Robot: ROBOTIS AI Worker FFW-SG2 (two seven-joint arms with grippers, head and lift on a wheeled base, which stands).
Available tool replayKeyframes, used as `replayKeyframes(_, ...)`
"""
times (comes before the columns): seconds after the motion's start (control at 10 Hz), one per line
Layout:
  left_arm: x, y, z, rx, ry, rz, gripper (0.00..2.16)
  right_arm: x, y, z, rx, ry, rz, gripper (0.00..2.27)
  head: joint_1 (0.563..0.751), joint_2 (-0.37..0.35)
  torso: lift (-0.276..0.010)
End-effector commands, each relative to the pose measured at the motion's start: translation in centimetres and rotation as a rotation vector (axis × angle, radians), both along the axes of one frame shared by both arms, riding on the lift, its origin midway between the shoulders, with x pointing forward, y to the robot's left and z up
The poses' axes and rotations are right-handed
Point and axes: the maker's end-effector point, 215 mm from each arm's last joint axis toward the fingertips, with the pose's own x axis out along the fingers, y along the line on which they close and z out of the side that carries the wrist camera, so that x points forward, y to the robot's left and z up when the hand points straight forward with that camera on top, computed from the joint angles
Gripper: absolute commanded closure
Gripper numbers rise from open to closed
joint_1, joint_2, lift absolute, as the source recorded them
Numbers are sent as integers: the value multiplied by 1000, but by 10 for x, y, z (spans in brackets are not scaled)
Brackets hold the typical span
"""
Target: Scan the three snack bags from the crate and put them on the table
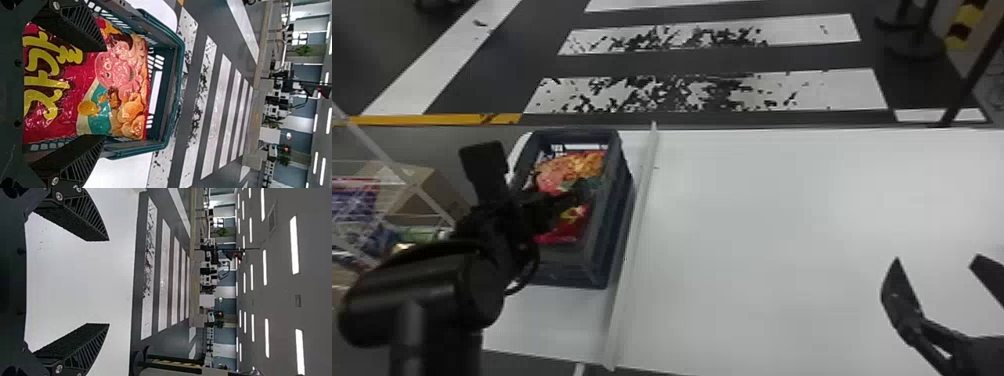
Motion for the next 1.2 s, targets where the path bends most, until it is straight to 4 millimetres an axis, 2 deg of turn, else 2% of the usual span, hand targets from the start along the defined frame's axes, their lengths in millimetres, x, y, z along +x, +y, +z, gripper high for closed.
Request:
replayKeyframes(0.0,4,7,-12,2,48,2,144,0,2,-2,4,4,-2,110,695,187,-94)
replayKeyframes(0.2,2,12,-23,3,112,7,181,1,4,1,7,-4,1,110,695,195,-94)
replayKeyframes(0.3,-11,14,-38,-24,189,-1,623,2,6,2,6,-7,6,110,695,201,-94)
replayKeyframes(0.5,-17,19,-45,-52,199,-3,1750,2,8,1,7,-7,9,113,695,209,-94)
replayKeyframes(0.6,-20,21,-45,-58,196,2,1882,2,7,1,7,-7,1,113,695,216,-94)
replayKeyframes(0.7,-24,24,-45,-51,192,16,2118,2,8,1,9,-8,0,113,695,223,-94)
replayKeyframes(1.1,-37,36,-7,-2,68,41,2121,0,11,10,25,-27,-5,110,695,247,-94)
